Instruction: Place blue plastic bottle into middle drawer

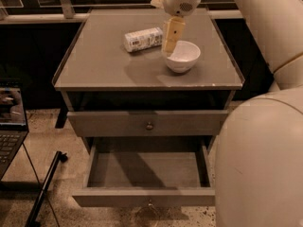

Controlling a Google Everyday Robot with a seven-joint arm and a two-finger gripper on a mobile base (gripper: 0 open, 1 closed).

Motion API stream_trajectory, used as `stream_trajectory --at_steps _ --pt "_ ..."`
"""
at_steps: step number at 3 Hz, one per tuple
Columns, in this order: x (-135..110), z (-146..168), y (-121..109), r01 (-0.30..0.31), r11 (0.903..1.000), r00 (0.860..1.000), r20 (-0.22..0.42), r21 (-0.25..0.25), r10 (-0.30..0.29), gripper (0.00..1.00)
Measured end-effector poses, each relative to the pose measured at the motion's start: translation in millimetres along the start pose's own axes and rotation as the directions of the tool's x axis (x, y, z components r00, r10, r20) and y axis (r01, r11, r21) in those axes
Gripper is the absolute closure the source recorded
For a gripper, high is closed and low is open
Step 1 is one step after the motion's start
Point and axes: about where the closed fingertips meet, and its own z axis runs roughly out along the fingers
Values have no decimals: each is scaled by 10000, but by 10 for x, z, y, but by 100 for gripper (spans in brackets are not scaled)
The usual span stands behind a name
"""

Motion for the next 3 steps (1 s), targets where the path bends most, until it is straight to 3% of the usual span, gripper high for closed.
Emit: stream_trajectory --at_steps 1,3 --pt "95 184 -111 96 9999 10000 -2 132 -96 0" --pt "106 510 -594 880 9940 9959 170 652 -893 0"
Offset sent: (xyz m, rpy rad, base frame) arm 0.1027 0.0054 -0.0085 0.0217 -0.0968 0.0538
